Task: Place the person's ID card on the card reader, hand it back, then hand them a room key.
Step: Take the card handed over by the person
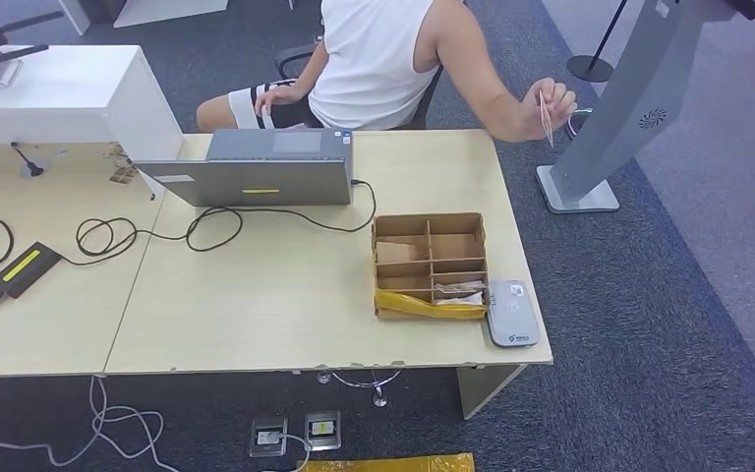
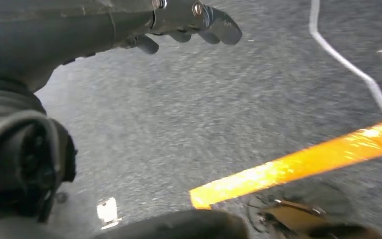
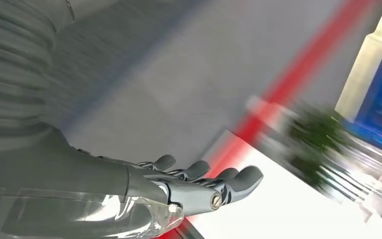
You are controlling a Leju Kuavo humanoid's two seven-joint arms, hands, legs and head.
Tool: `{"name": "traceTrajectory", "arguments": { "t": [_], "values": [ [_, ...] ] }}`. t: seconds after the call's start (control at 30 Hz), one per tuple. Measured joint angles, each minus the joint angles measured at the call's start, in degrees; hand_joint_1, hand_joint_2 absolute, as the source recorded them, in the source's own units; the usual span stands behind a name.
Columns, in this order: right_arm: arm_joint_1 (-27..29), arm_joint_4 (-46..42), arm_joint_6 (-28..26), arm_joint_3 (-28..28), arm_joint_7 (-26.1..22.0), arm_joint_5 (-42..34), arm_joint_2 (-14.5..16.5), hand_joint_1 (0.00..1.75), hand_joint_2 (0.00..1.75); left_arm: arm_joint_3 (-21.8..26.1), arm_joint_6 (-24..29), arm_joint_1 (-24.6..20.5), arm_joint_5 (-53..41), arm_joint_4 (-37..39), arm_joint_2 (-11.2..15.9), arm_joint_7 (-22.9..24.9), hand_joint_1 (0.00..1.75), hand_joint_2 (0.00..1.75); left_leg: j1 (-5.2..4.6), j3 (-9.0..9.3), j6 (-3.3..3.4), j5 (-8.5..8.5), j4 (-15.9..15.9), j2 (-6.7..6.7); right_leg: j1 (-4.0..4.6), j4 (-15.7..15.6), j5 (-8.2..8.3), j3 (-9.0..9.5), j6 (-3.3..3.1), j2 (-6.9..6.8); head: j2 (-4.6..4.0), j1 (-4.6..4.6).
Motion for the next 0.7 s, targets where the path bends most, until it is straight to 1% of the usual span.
{"name": "traceTrajectory", "arguments": {
  "t": [0.03, 0.07, 0.1, 0.13, 0.17, 0.2, 0.23, 0.27, 0.3, 0.33, 0.37, 0.4, 0.47, 0.5, 0.57, 0.63, 0.7],
  "values": [
    [4.98, -3.4, 4.54, 3.35, 7.96, -6.21, 1.09, 0.0, 1.75, 0.8, 0.02, 0.05, -1.88, 0.25, -0.13, -0.67, 0.0, 0.0, 0.26, 0.21, 0.0, -0.06, 0.17, -0.06, 0.25, -0.41, 0.05, 0.18, 0.08, 0.13, 0.0, 0.29],
    [10.48, -7.85, 7.92, 7.81, 18.46, -13.75, 1.7, 0.0, 1.75, 1.79, 0.05, 0.25, -4.08, 0.52, -0.28, -1.19, 0.0, 0.0, 0.27, 0.27, 0.03, -0.08, 0.27, 0.03, 0.25, -0.6, 0.11, 0.22, 0.19, 0.33, 0.0, 0.94],
    [15.25, -13.23, 8.91, 13.16, 31.61, -21.33, 1.32, 0.0, 1.75, 2.84, 0.09, 0.62, -6.36, 0.77, -0.42, -1.48, 0.0, 0.0, -0.09, -0.09, 0.11, -0.03, 0.23, 0.33, -0.2, -0.34, 0.2, -0.07, 0.32, 0.71, 0.0, 1.8],
    [18.82, -20.06, 7.66, 19.37, 45.91, -27.8, -0.06, 0.0, 1.75, 3.88, 0.12, 0.97, -8.56, 0.94, -0.53, -1.55, 0.0, 0.0, -0.85, -1.02, 0.19, 0.03, 0.05, 0.68, -1.03, 0.34, 0.27, -0.69, 0.43, 1.17, 0.0, 2.49],
    [21.23, -28.47, 5.12, 26.04, 57.48, -31.63, -2.27, 0.0, 1.75, 4.87, 0.14, 1.23, -10.52, 0.99, -0.62, -1.43, 0.0, 0.0, -1.76, -1.92, 0.26, -0.01, -0.22, 1.08, -2.01, 1.27, 0.26, -1.59, 0.52, 1.82, 0.0, 2.79],
    [22.6, -37.39, 2.79, 32.67, 65.51, -32.49, -4.83, 0.0, 1.75, 5.77, 0.14, 1.32, -12.2, 1.05, -0.55, -1.2, 0.0, 0.0, -2.51, -2.63, 0.34, -0.17, -0.43, 1.56, -2.89, 2.04, 0.2, -2.45, 0.62, 2.68, 0.0, 2.76],
    [23.26, -46.22, 1.32, 39.24, 69.0, -30.56, -7.17, 0.0, 1.75, 6.6, 0.14, 1.25, -13.62, 1.11, -0.38, -0.84, 0.0, 0.0, -2.88, -2.98, 0.32, -0.58, -0.58, 2.07, -3.36, 2.5, 0.08, -2.98, 0.63, 3.59, 0.0, 2.42],
    [23.35, -53.74, 1.23, 45.51, 68.65, -26.89, -8.56, 0.0, 1.75, 7.35, 0.14, 1.09, -14.86, 1.16, -0.17, -0.37, 0.0, 0.0, -2.78, -2.66, 0.21, -0.97, -0.67, 2.63, -3.33, 2.52, -0.02, -3.07, 0.61, 4.4, 0.0, 1.85],
    [23.08, -59.52, 2.31, 51.62, 67.48, -23.01, -8.85, 0.0, 1.75, 8.0, 0.13, 0.82, -15.95, 1.17, 0.05, 0.14, 0.0, 0.0, -2.32, -2.14, 0.13, -1.28, -0.69, 3.13, -2.93, 2.18, -0.05, -2.7, 0.51, 4.97, -0.01, 1.37],
    [22.71, -64.25, 3.96, 57.57, 66.09, -19.79, -8.57, 0.0, 1.75, 8.57, 0.13, 0.52, -16.89, 1.05, 0.04, 0.66, 0.0, 0.0, -1.75, -1.62, 0.01, -1.43, -0.69, 3.3, -2.34, 1.77, -0.04, -2.17, 0.39, 5.12, -0.01, 0.92],
    [22.6, -68.1, 5.92, 63.09, 64.68, -17.68, -7.92, 0.0, 1.75, 9.02, 0.12, 0.2, -17.64, 0.79, -0.05, 1.17, 0.0, 0.0, -1.32, -1.26, 0.0, -1.29, -0.65, 3.01, -1.89, 1.42, -0.01, -1.71, 0.32, 4.81, -0.01, 0.79],
    [22.63, -71.55, 7.93, 68.08, 63.53, -16.17, -7.37, 0.0, 1.75, 9.4, 0.08, -0.02, -18.2, 0.38, -0.3, 1.7, 0.0, 0.0, -1.13, -1.18, 0.08, -1.03, -0.62, 2.34, -1.68, 1.25, -0.02, -1.44, 0.32, 4.15, -0.02, 0.9],
    [21.57, -77.74, 10.99, 76.79, 61.99, -13.89, -6.68, 0.0, 1.75, 9.79, -0.06, 0.05, -18.95, -0.63, -0.72, 2.73, 0.0, 0.0, -1.14, -1.09, 0.12, -0.2, -0.55, 0.41, -1.69, 1.23, -0.03, -1.45, 0.37, 2.3, -0.02, 1.06],
    [20.32, -80.28, 11.95, 80.71, 61.47, -12.9, -6.35, 0.0, 1.75, 9.88, -0.16, 0.26, -19.18, -1.04, -0.82, 3.25, 0.0, 0.0, -1.09, -1.16, 0.05, 0.12, -0.52, -0.45, -1.64, 1.24, -0.01, -1.56, 0.38, 1.48, -0.02, 0.99],
    [17.96, -83.97, 13.15, 88.0, 61.0, -11.65, -5.47, 0.0, 1.75, 9.91, -0.3, 0.82, -19.34, -1.56, -0.7, 4.17, 0.0, 0.0, -0.77, -1.31, -0.11, 0.48, -0.47, -1.67, -1.35, 1.21, 0.07, -1.62, 0.33, 0.31, -0.02, 0.97],
    [16.96, -86.43, 13.64, 94.03, 60.92, -11.11, -4.69, 0.0, 1.75, 9.94, -0.4, 1.34, -19.36, -1.96, -0.35, 4.64, 0.0, 0.0, -0.59, -1.45, -0.15, 0.53, -0.44, -2.25, -1.19, 1.19, 0.01, -1.55, 0.24, -0.23, -0.02, 0.93],
    [16.25, -88.36, 13.94, 98.69, 60.77, -10.93, -4.06, 0.0, 1.75, 9.94, -0.66, 1.5, -19.36, -2.41, 0.02, 4.98, 0.0, 0.0, -0.57, -1.5, -0.23, 0.48, -0.46, -2.37, -1.16, 1.2, -0.08, -1.53, 0.15, -0.34, -0.02, 0.9]
  ]
}}
